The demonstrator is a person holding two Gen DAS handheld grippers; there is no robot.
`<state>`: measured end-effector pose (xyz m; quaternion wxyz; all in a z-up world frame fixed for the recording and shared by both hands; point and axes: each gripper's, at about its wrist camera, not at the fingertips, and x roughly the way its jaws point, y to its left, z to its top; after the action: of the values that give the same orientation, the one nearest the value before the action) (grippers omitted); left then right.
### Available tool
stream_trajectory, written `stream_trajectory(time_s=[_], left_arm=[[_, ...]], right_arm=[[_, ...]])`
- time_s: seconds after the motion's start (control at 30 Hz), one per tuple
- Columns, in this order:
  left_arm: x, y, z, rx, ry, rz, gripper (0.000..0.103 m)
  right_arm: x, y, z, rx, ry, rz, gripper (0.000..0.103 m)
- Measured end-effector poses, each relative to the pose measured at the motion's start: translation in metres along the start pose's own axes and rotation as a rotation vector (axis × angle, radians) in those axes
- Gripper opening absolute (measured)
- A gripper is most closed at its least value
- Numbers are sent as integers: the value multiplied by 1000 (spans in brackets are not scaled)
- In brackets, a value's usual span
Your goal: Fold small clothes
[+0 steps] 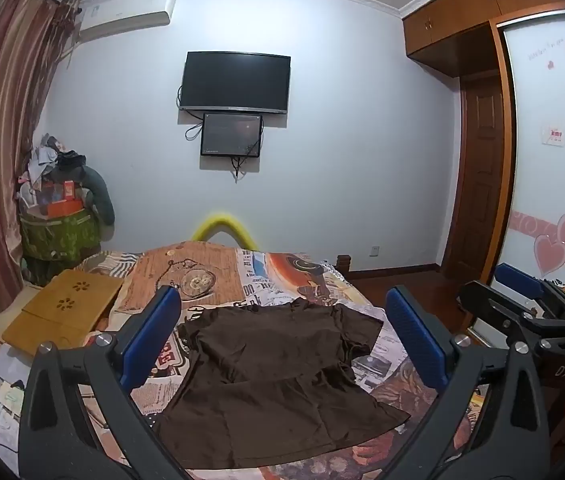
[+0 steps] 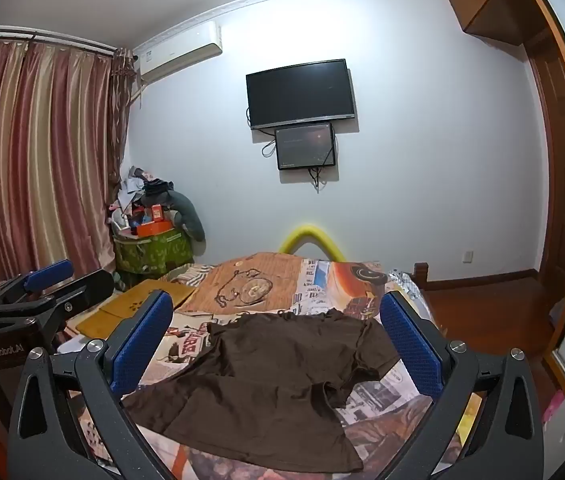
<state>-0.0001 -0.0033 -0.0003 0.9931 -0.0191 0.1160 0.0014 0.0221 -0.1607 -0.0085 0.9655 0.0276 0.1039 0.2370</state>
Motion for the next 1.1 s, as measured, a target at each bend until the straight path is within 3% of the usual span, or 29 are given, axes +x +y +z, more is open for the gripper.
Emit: stream_trajectory(time_s=[0.1, 0.4, 1.1], left_arm=[[0, 7, 0, -46, 3, -10, 103], [9, 4, -15, -29, -4, -3, 103], [9, 7, -7, -13, 7, 11, 103]], right_arm=[[0, 0, 0, -2, 0, -5, 103], [-2, 1, 0, -5, -5, -2, 103], [-2, -4, 0, 2, 2, -22, 103]])
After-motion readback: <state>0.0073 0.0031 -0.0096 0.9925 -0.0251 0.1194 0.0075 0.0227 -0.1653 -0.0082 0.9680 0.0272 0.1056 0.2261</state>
